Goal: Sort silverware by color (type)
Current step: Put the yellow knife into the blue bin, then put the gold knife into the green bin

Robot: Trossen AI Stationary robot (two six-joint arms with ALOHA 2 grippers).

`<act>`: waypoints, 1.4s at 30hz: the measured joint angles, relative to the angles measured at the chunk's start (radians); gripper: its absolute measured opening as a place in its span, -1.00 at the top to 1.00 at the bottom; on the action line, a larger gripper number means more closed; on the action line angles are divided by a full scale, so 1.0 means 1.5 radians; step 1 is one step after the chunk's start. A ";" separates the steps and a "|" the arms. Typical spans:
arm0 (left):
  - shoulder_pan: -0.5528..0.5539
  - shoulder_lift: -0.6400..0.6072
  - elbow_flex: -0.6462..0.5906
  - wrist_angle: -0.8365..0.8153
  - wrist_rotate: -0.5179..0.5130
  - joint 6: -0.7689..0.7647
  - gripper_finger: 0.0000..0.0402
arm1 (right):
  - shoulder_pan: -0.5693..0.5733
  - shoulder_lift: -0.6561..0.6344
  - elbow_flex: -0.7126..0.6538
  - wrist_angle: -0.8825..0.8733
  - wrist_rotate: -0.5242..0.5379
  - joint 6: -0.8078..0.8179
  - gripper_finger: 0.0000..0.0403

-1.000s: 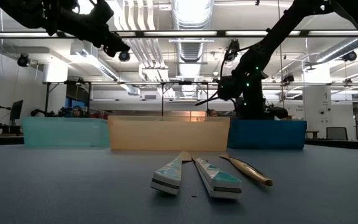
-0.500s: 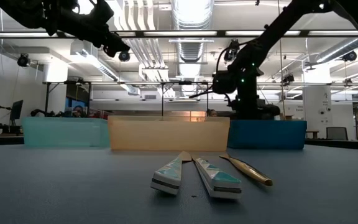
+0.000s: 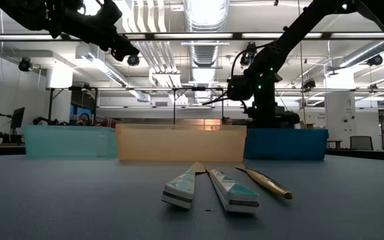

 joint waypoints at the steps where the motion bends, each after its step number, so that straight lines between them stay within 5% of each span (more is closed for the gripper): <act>1: 0.000 0.000 0.000 0.000 0.000 0.000 0.07 | 0.000 0.000 0.000 0.001 0.004 0.000 0.94; 28: 0.000 0.000 0.000 0.002 0.000 0.000 0.07 | 0.017 -0.073 -0.012 -0.062 0.041 -0.039 0.94; 42: -0.086 0.000 0.021 -0.010 0.000 -0.107 0.07 | 0.193 -0.233 -0.031 -0.070 0.121 -0.078 0.94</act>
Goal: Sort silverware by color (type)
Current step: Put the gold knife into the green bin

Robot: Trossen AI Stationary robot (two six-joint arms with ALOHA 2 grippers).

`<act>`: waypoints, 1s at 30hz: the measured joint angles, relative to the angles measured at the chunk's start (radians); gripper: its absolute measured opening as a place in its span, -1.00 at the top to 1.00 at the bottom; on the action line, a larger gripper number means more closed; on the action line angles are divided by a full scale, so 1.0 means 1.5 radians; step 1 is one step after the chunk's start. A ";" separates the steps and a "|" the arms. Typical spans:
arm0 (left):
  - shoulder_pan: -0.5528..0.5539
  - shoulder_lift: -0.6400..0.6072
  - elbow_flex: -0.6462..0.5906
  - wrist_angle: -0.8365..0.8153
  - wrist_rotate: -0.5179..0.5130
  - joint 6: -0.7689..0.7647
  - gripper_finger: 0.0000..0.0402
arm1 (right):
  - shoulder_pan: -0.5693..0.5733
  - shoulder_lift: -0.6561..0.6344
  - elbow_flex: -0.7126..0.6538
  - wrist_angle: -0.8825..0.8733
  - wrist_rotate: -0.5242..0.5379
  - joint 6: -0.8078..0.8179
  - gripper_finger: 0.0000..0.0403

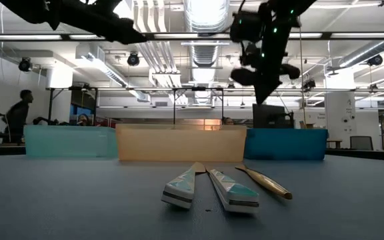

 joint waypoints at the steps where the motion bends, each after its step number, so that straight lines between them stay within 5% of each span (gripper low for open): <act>1: -0.013 0.000 0.000 -0.005 0.000 -0.027 0.07 | 0.019 -0.009 -0.004 0.002 0.000 -0.001 0.94; 9: -0.110 0.000 0.000 -0.117 0.000 -0.183 0.07 | 0.167 -0.061 -0.037 0.016 0.000 0.018 0.94; 18: -0.222 0.000 0.000 -0.127 0.000 -0.276 0.07 | 0.296 -0.064 -0.098 0.156 -0.015 0.033 0.94; 26: -0.302 0.000 0.000 -0.119 0.000 -0.363 0.07 | 0.336 -0.060 -0.174 0.300 -0.155 0.011 0.94; 30: -0.332 0.000 0.000 -0.107 0.000 -0.389 0.07 | 0.343 -0.060 -0.215 0.360 -0.222 0.085 0.94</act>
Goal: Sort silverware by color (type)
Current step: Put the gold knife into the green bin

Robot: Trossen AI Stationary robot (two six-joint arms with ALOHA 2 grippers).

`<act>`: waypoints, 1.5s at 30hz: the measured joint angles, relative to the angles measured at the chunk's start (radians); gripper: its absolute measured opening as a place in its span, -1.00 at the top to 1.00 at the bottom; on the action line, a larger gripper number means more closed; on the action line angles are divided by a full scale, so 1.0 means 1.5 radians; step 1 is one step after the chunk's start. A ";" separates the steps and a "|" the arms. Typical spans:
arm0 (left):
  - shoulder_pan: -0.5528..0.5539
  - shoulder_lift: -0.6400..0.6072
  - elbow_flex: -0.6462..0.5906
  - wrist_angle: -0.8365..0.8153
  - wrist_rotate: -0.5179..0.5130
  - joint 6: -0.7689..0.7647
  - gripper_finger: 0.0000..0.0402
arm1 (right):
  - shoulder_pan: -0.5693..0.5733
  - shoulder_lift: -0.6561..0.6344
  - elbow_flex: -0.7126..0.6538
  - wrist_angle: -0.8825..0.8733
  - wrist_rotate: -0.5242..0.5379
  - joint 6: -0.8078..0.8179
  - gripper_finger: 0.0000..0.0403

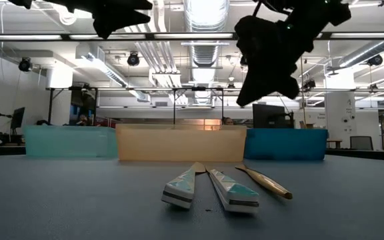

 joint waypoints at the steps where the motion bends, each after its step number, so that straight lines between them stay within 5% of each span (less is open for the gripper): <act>1: -0.006 0.000 0.000 0.005 0.000 -0.003 0.07 | 0.001 0.000 -0.006 0.003 -0.011 0.025 0.94; 20: -0.031 0.000 0.000 0.060 0.000 -0.072 0.07 | 0.093 0.148 0.087 0.038 -0.055 0.133 0.94; 36: -0.035 0.000 0.000 0.053 0.000 -0.077 0.07 | 0.143 0.296 0.303 -0.298 -0.111 0.386 0.94; 45: -0.035 0.000 0.000 0.045 0.000 -0.061 0.07 | 0.149 0.399 0.422 -0.361 -0.110 0.396 0.94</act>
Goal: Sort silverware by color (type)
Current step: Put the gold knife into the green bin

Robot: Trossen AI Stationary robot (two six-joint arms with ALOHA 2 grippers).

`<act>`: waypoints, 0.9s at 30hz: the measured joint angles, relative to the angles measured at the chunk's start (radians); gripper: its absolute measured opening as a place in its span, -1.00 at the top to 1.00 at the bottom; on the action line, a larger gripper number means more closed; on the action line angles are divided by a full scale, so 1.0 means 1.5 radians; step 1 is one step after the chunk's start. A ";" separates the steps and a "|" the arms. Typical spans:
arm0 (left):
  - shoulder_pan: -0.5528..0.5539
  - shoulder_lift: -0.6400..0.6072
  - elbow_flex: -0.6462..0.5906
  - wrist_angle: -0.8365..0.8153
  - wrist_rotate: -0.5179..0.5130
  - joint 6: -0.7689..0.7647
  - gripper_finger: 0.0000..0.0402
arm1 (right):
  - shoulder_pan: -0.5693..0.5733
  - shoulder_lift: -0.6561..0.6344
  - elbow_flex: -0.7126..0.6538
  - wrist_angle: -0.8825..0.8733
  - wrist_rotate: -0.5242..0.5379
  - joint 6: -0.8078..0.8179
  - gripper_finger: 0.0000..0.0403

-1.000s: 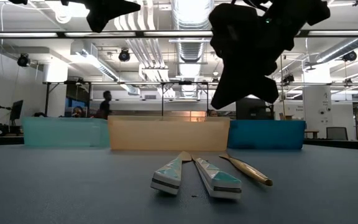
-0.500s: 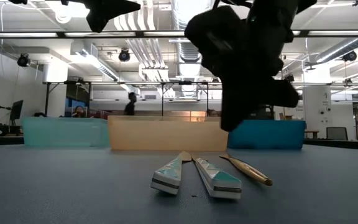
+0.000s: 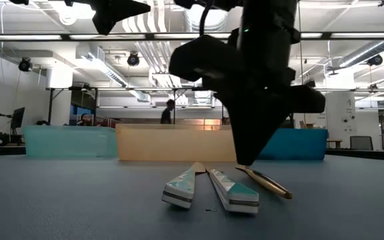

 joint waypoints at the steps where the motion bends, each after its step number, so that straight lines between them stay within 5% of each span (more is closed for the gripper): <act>1: 0.000 0.000 0.000 0.000 0.000 0.005 0.07 | 0.000 0.007 0.008 -0.001 0.000 0.002 0.94; 12: 0.000 0.000 0.000 -0.012 0.000 0.053 0.07 | -0.001 0.020 0.030 -0.071 0.000 0.073 0.94; 27: 0.000 0.000 0.000 -0.025 0.000 0.053 0.07 | -0.005 0.019 0.030 -0.069 0.018 0.031 0.81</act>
